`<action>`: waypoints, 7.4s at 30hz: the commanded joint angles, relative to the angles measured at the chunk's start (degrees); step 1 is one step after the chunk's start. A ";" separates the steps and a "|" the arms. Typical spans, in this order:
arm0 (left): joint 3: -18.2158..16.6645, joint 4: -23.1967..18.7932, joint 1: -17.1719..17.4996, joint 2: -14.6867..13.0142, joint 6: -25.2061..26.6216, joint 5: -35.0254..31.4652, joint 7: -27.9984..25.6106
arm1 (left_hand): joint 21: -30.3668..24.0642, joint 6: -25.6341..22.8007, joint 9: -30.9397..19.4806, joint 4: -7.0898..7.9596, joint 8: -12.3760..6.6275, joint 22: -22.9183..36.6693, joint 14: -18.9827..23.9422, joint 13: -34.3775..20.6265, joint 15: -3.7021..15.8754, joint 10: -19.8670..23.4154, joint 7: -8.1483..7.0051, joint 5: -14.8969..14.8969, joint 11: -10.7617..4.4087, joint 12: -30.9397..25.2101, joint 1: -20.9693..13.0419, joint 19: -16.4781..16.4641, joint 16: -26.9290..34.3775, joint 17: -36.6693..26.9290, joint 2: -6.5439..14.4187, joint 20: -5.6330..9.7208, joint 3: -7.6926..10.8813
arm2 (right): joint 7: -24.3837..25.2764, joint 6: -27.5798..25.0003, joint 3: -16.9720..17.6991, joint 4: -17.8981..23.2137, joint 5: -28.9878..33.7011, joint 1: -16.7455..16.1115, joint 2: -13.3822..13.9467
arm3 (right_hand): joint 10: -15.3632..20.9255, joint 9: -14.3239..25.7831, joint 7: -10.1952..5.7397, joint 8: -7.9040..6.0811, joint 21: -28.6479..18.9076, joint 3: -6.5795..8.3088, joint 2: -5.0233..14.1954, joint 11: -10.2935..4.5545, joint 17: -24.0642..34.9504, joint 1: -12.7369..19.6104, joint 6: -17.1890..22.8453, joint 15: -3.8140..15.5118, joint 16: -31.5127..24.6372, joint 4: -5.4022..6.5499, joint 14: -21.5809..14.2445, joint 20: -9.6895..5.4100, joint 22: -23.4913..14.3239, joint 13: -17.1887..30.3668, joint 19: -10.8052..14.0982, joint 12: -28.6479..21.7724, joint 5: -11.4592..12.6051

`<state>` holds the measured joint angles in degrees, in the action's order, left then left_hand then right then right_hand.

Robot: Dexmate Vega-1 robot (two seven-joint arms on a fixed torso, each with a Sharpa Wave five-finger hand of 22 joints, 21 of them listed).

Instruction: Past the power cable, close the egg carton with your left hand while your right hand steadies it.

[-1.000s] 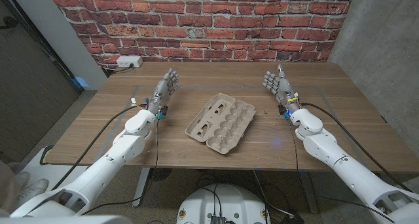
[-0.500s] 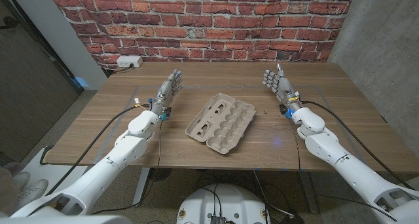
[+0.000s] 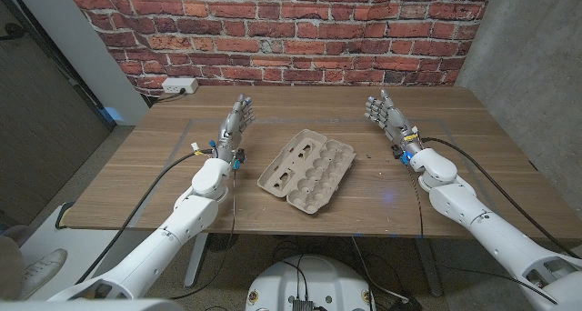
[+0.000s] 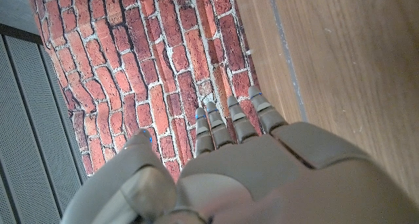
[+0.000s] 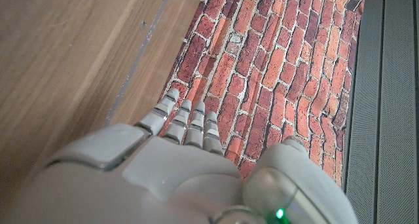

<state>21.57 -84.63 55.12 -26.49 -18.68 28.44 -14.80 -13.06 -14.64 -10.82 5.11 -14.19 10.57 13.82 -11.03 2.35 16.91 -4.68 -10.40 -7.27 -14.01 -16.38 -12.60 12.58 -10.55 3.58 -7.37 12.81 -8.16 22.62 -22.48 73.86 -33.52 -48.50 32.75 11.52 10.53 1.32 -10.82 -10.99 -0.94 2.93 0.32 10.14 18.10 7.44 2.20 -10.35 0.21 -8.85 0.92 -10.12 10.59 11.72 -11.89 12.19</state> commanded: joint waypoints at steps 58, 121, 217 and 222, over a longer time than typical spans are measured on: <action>0.82 -19.88 3.45 -18.07 26.48 -16.20 -2.98 | 0.97 20.89 -2.91 -12.41 4.60 0.35 -20.72 -4.16 -3.27 4.08 -1.93 0.29 -0.63 0.26 -17.64 18.37 -0.74 -0.47 -4.78 -0.21 3.07 | 5.38 3.61 -2.46 -3.91 5.90 2.89 -3.94 | -1.04 0.33 -0.79 -0.21 0.10 0.37 0.03 -1.22 0.12 2.37 -1.13 0.38 0.03 -1.75 1.42 1.12 -0.30 0.27 -1.31 0.03 -0.16; 15.83 -22.34 -2.69 -15.96 40.88 -42.21 -4.43 | 0.81 38.53 -0.50 -12.84 3.27 0.17 -19.23 -4.71 -2.03 7.47 -2.57 0.23 -4.26 0.14 -22.38 16.62 -0.92 -0.13 -4.94 0.59 4.17 | 6.89 4.95 -1.28 -2.71 7.05 2.00 -2.45 | -4.33 0.36 -1.18 0.31 0.37 0.43 0.33 -2.22 0.12 3.08 -4.38 0.38 0.50 -2.51 4.28 1.82 -0.31 0.29 -3.27 0.62 -0.50; 21.34 -20.26 -5.59 -12.43 44.65 -47.15 -0.50 | -0.57 31.03 -0.17 -15.54 1.84 0.01 3.90 -3.69 6.72 32.04 4.14 -2.33 -5.28 -5.95 -38.02 6.23 1.36 -0.47 2.88 0.44 15.36 | 5.78 4.61 0.01 -0.84 4.55 0.25 -1.72 | -4.57 0.34 -1.92 -0.29 -0.18 0.34 0.66 -2.79 0.20 3.15 -4.27 1.06 -0.22 -2.91 4.28 1.73 -0.31 0.27 -3.49 0.01 -0.70; 21.04 -19.82 -5.09 -11.67 44.30 -47.35 -2.41 | -0.49 28.49 -0.24 -15.71 1.63 -0.06 8.70 -6.07 9.09 37.37 1.81 -2.99 -5.18 -10.12 -43.84 4.73 2.00 -1.38 3.53 0.97 18.18 | 5.75 4.59 0.14 -0.63 4.31 0.08 -1.71 | -4.53 0.34 -1.96 -0.28 -0.20 0.33 0.68 -2.75 0.21 3.14 -4.30 1.06 -0.22 -2.92 4.29 1.75 -0.30 0.27 -3.46 -0.02 -0.71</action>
<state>42.67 -105.25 49.53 -39.38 26.27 -18.29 -14.67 -13.46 9.82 -10.94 -10.59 -12.09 10.38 20.03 -15.61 2.36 51.48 -0.80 -12.94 -12.41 -21.76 -57.51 -6.88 13.97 -11.20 6.44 -6.64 29.86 -2.21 27.09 -22.60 72.90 -28.66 -48.08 31.00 6.87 10.77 -0.31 -10.82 -10.78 -0.46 3.66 -2.25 10.28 20.79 3.15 2.24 -10.17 -2.30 -4.20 2.66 -10.26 10.65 8.15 -11.67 11.75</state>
